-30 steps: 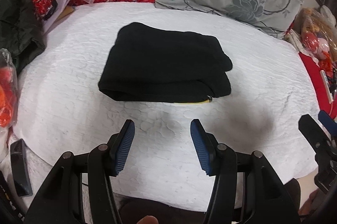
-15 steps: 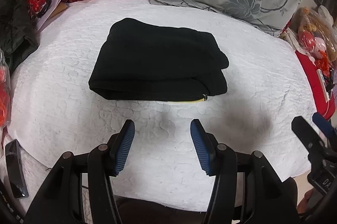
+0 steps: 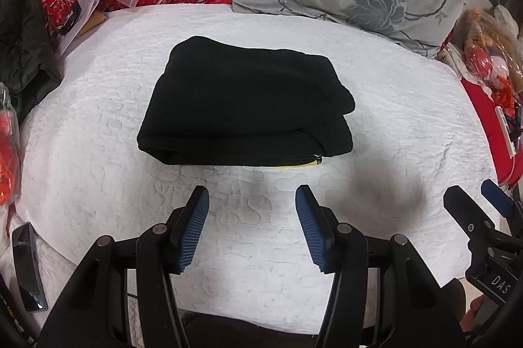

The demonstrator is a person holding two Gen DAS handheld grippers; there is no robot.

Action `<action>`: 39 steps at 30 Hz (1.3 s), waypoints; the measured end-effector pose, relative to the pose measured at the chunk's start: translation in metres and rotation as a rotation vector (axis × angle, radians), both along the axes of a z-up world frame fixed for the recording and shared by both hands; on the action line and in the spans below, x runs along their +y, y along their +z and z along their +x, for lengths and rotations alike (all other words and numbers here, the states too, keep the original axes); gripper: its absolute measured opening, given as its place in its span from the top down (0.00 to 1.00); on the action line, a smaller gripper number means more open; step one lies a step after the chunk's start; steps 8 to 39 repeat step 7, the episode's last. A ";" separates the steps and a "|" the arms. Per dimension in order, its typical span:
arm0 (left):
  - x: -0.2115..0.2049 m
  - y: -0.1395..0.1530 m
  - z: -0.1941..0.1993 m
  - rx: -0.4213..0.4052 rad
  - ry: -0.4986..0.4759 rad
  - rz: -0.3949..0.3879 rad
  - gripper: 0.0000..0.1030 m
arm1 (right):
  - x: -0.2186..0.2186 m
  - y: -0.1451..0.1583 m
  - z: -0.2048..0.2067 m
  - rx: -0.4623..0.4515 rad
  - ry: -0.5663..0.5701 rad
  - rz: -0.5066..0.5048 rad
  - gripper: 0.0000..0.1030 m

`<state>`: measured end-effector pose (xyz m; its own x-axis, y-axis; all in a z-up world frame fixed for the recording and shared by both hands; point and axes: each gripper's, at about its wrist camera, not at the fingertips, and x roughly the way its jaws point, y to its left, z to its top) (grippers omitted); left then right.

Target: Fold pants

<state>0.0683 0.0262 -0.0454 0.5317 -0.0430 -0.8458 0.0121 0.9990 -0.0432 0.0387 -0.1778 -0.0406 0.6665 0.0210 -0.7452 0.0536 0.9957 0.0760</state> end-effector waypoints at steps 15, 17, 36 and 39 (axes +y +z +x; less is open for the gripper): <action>-0.001 0.000 0.000 -0.004 0.004 0.011 0.48 | -0.002 -0.003 0.003 0.009 -0.003 -0.001 0.00; -0.001 0.000 0.000 -0.004 0.004 0.011 0.48 | -0.002 -0.003 0.003 0.009 -0.003 -0.001 0.00; -0.001 0.000 0.000 -0.004 0.004 0.011 0.48 | -0.002 -0.003 0.003 0.009 -0.003 -0.001 0.00; -0.001 0.000 0.000 -0.004 0.004 0.011 0.48 | -0.002 -0.003 0.003 0.009 -0.003 -0.001 0.00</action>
